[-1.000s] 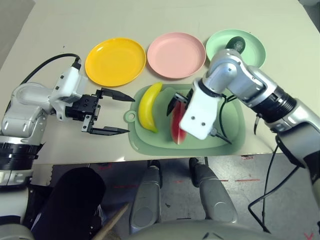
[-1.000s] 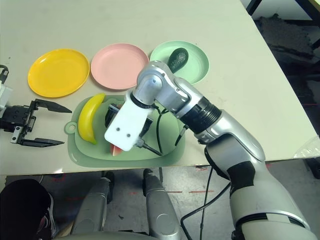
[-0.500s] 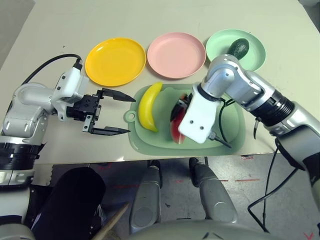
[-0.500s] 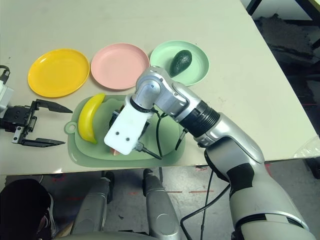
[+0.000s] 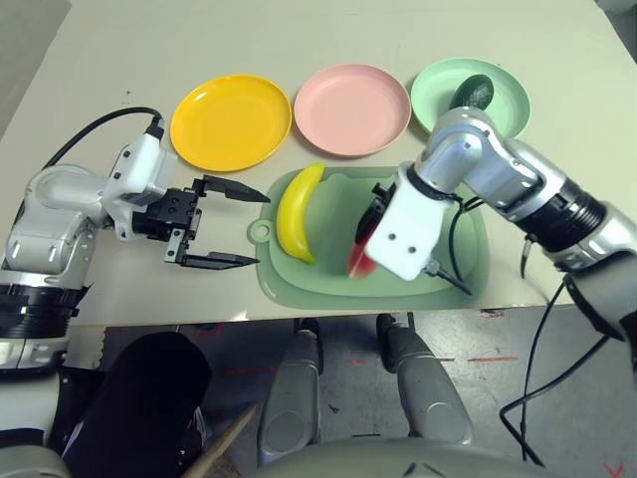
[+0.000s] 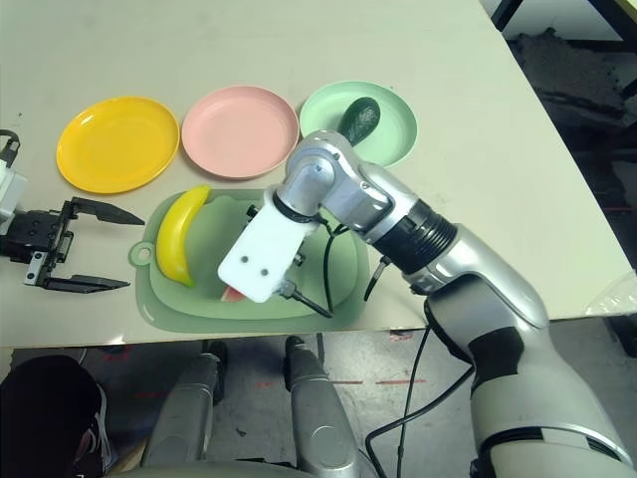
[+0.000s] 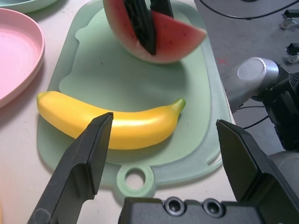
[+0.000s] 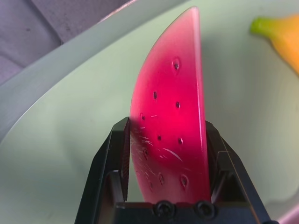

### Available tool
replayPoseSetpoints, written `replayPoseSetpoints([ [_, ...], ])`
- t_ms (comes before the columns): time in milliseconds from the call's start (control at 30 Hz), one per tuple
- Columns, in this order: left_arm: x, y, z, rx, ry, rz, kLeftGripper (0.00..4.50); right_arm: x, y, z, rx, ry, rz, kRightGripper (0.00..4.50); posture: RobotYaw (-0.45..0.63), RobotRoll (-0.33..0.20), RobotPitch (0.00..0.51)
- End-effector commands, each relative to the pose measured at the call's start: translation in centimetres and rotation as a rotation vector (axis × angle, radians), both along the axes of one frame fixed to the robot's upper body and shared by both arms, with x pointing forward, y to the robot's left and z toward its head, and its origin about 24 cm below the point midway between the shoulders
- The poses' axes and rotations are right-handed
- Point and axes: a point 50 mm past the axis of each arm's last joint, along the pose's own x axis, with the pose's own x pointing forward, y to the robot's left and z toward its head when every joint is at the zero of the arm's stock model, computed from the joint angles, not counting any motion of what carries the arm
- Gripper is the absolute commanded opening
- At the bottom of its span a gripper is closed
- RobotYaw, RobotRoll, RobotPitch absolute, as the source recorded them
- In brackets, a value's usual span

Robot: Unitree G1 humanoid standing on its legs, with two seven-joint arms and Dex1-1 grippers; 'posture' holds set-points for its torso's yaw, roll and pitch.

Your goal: Place the fruits into color-matched plates.

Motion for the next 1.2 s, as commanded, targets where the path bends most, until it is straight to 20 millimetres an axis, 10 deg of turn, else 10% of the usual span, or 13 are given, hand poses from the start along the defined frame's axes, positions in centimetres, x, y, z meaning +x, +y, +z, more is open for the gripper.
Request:
replayPoseSetpoints([
  [33,0.2,-0.3,-0.4,-0.014,0.018,-0.001,4.5,-0.2,0.6,0.8,0.004,0.007,0.024,2.04,-0.05,0.0,0.364],
  [533,1.4,-0.1,0.3,-0.017,0.024,0.185,4.5,6.7,2.7,9.5,0.325,-0.26,-0.275,2.04,-0.04,0.0,0.358],
  [1133,1.7,0.2,0.8,-0.02,0.039,0.32,4.5,10.2,2.4,4.8,0.398,-0.341,-0.499,2.04,-0.02,0.0,0.362],
  [1200,1.7,0.2,0.8,-0.016,0.04,0.318,4.5,10.2,2.5,4.9,0.411,-0.345,-0.5,2.76,-0.02,0.0,0.363],
])
